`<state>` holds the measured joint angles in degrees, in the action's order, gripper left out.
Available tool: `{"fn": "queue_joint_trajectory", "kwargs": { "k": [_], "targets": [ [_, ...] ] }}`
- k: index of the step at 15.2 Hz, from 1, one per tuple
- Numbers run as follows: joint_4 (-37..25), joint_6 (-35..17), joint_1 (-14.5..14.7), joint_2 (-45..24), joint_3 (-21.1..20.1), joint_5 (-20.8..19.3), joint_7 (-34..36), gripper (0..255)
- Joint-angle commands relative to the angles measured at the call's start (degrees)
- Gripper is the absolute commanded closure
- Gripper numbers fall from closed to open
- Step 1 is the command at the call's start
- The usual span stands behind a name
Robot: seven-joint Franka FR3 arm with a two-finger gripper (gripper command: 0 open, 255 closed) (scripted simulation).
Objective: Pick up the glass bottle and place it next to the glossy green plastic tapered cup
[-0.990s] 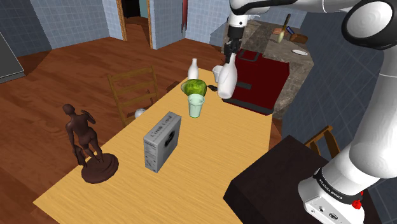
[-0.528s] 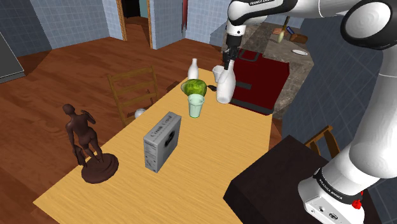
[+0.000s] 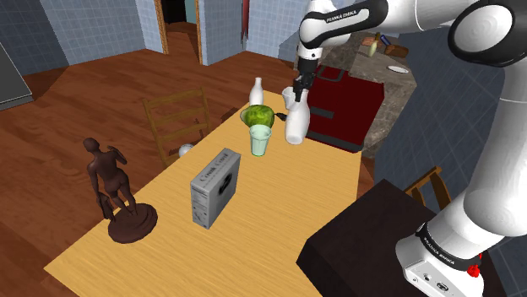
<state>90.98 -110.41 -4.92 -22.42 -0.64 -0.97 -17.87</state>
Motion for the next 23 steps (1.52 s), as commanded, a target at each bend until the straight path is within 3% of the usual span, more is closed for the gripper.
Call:
{"fn": "queue_joint_trajectory", "kwargs": {
  "k": [1, 23],
  "targets": [
    [0.8, -1.5, -0.1, -0.6, 0.1, 0.0, -0.2, 255],
    [7.2, -15.2, -0.1, -7.9, 0.1, -0.2, 0.1, 255]
  ]
}}
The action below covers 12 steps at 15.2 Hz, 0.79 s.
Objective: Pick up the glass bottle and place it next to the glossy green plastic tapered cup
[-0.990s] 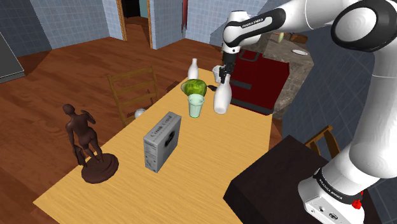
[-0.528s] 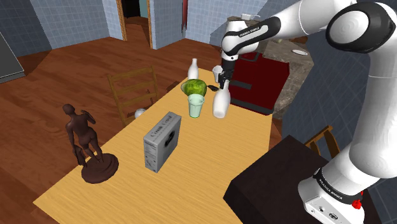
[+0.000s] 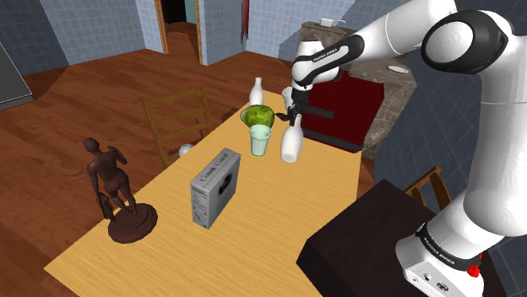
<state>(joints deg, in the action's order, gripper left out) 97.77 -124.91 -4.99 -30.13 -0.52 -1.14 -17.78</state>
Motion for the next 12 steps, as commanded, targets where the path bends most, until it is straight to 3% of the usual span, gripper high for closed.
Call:
{"fn": "queue_joint_trajectory", "kwargs": {
  "k": [1, 12],
  "targets": [
    [0.5, -1.3, 0.0, -0.7, 0.0, 0.0, 0.0, 255],
    [1.2, -6.5, 0.0, -5.3, 0.1, -0.1, 0.1, 255]
  ]
}}
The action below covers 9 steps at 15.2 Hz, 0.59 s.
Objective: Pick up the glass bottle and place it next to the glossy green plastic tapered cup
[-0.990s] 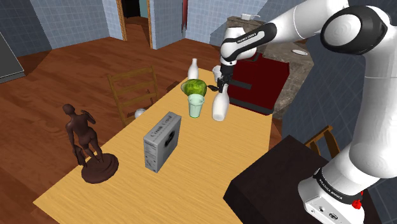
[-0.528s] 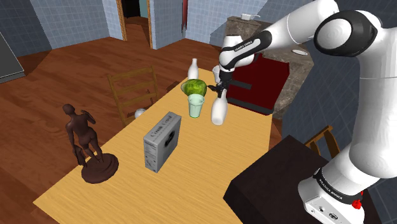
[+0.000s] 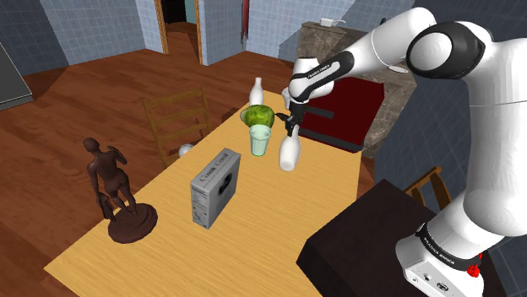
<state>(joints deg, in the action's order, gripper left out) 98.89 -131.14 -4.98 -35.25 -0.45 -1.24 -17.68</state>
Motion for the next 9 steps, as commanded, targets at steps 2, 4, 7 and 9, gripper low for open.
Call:
{"fn": "queue_joint_trajectory", "kwargs": {
  "k": [2, 4, 7, 9],
  "targets": [
    [0.0, -0.2, 0.0, -0.1, 0.0, 0.0, 0.0, 255],
    [0.0, -0.2, 0.0, -0.1, 0.0, 0.0, 0.0, 255],
    [0.0, -0.2, 0.0, -0.1, 0.0, 0.0, 0.0, 0],
    [0.0, -0.2, 0.0, -0.1, 0.0, 0.0, 0.0, 0]
  ]
}}
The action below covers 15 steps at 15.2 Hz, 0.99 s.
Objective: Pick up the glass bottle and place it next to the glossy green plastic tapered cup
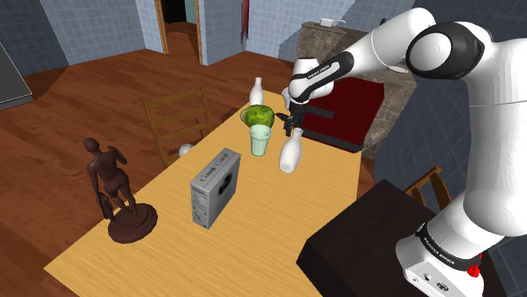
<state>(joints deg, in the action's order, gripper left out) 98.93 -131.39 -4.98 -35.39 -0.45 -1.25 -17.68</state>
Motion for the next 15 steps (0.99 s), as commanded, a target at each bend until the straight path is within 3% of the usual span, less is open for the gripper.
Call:
{"fn": "queue_joint_trajectory", "kwargs": {
  "k": [1, 3, 7, 15],
  "targets": [
    [0.0, 0.0, 0.0, 0.0, 0.0, 0.0, 0.0, 0],
    [0.0, 0.0, 0.0, 0.0, 0.0, 0.0, 0.0, 0],
    [-1.3, 5.4, 0.0, 4.1, -0.1, 0.1, -0.1, 0],
    [-1.3, 5.4, 0.0, 4.1, -0.1, 0.1, -0.1, 0]
  ]
}}
